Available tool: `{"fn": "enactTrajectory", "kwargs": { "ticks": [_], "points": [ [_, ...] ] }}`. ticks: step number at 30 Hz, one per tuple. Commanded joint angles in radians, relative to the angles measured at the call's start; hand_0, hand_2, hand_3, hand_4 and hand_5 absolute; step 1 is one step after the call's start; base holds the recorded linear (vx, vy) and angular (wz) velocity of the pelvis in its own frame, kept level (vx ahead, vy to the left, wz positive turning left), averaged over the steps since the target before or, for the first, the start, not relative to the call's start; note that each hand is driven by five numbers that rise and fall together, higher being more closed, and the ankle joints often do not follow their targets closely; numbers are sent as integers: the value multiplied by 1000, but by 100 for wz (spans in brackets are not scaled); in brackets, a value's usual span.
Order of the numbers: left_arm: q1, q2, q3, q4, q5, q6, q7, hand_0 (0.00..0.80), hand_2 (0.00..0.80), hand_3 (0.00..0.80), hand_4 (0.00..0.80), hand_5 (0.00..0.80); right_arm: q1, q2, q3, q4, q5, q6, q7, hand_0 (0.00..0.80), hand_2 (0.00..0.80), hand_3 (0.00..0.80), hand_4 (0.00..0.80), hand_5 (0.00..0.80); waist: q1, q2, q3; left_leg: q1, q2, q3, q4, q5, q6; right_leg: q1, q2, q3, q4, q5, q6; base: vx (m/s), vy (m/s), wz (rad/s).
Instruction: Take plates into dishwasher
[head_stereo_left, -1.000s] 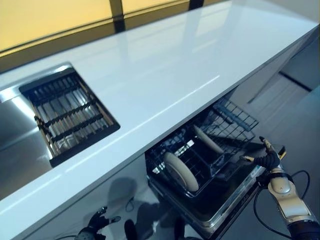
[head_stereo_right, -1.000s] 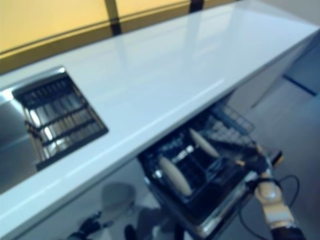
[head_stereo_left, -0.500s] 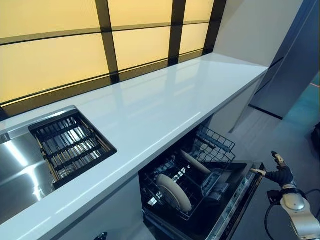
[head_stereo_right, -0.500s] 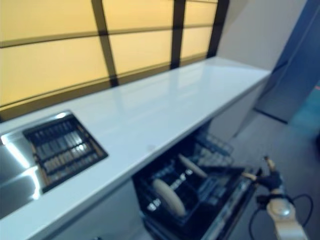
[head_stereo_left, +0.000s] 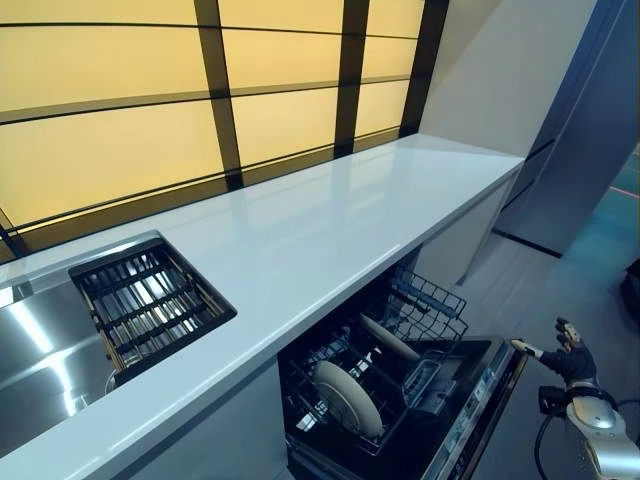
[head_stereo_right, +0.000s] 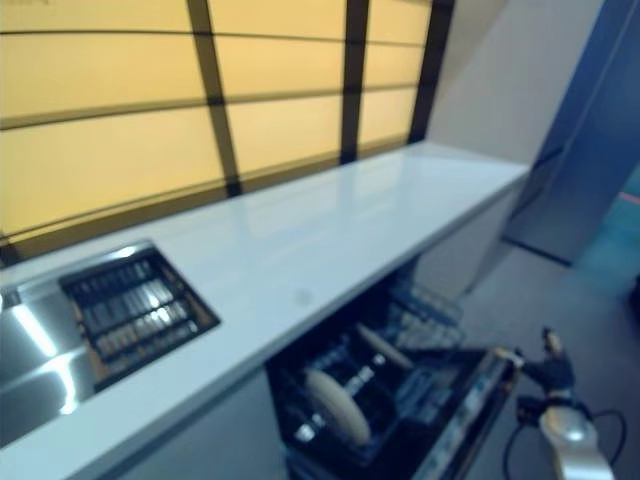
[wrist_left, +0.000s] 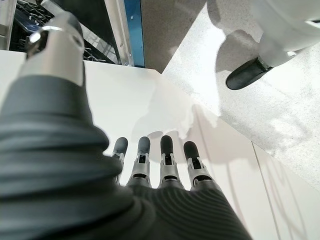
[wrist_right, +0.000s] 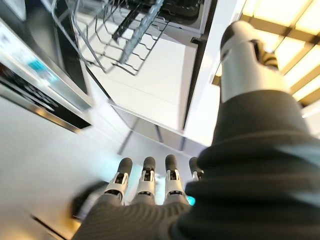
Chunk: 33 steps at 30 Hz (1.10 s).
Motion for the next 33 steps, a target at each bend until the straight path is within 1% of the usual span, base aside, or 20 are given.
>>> {"fn": "enactTrajectory", "kwargs": {
  "ticks": [1,2,3,7,9,10,12,14,17,20,22,23,25,26,29,33],
  "points": [
    [-46,21,41,59,22,-48,22,0,0,0,0,0,-43,18,-85,18,168,-30,-8,0,0,0,0,0,7,-11,5,4,10,-57,17,-36,9,2,-29,-36,127,-78,35,48,-23,0],
    [-44,22,40,59,23,-49,22,0,0,0,0,0,-42,20,-88,25,176,-34,-5,0,0,0,0,0,7,-10,5,4,10,-58,17,-36,9,1,-30,-37,129,-78,35,58,-30,0],
    [-37,29,40,57,32,-52,18,0,0,0,0,0,-37,33,-97,43,221,-34,4,0,0,0,0,0,10,-6,6,2,8,-60,21,-36,12,-2,-34,-41,141,-84,35,50,-28,0],
    [-25,47,39,44,37,-60,16,0,0,0,0,0,-21,55,-98,57,225,-47,-8,0,0,0,0,0,12,5,24,-15,-1,-70,55,-47,23,-26,-46,-46,182,-96,33,31,-29,1],
    [-25,47,39,44,37,-60,16,0,0,0,0,0,-21,55,-98,57,225,-47,-8,0,0,0,0,0,12,5,23,-17,-1,-71,56,-48,23,-28,-46,-47,184,-97,33,-21,7,1],
    [-25,57,32,29,31,-61,11,0,0,0,0,0,-21,57,-86,72,237,-70,-22,0,0,0,0,0,14,21,55,-46,-6,-83,95,-54,32,-60,-58,-53,229,-105,29,-50,17,2],
    [-27,58,32,28,30,-61,12,0,0,0,0,0,-25,56,-84,80,235,-76,-23,0,0,0,0,0,13,24,61,-57,-7,-86,107,-58,34,-72,-63,-54,246,-110,30,-40,14,5],
    [-36,65,28,15,29,-62,16,0,0,0,0,0,-32,56,-62,103,187,-94,-42,0,0,0,0,0,14,32,94,-94,-5,-87,168,-74,42,-115,-83,-54,315,-120,31,-47,14,8],
    [-50,71,27,-3,16,-59,25,0,0,0,0,0,-43,45,-43,119,171,-109,-46,0,0,0,0,0,17,34,126,-141,5,-89,239,-93,47,-155,-101,-51,380,-132,26,-61,-5,10],
    [-72,79,15,-25,3,-56,41,0,0,0,0,0,-52,38,-27,138,164,-140,-50,0,0,0,0,0,21,34,163,-196,16,-91,310,-110,50,-188,-119,-49,428,-146,17,-105,-29,-1],
    [-93,91,11,-52,-10,-59,51,0,0,0,0,0,-59,40,-11,151,175,-168,-50,0,0,0,0,0,22,35,197,-247,22,-93,370,-124,54,-229,-133,-46,485,-156,11,-134,-38,-6],
    [-95,92,11,-54,-12,-59,52,0,0,0,0,0,-60,41,-9,153,175,-170,-49,0,0,0,0,0,22,35,198,-252,22,-93,377,-127,55,-235,-134,-45,491,-157,11,-115,-35,-6],
    [-125,99,5,-75,-34,-61,66,0,0,0,0,0,-69,42,8,162,198,-188,-50,0,0,0,0,0,22,29,226,-308,23,-95,439,-145,60,-282,-140,-41,558,-177,3,-138,-23,-4],
    [-127,99,5,-77,-35,-62,66,0,0,0,0,0,-71,42,9,164,200,-189,-49,0,0,0,0,0,22,29,227,-312,23,-96,444,-146,60,-287,-141,-40,564,-178,3,-121,-11,-2],
    [-146,103,-3,-90,-47,-73,74,0,0,0,0,0,-82,43,18,181,220,-208,-55,0,0,0,0,0,24,34,243,-342,23,-104,472,-150,66,-328,-146,-33,623,-184,1,-94,0,-2],
    [-173,105,-10,-112,-61,-89,87,0,0,0,0,0,-106,51,29,204,237,-234,-91,0,0,0,0,0,31,45,268,-388,24,-117,520,-157,69,-387,-161,-22,717,-205,-1,-82,4,3]
  ]
}}
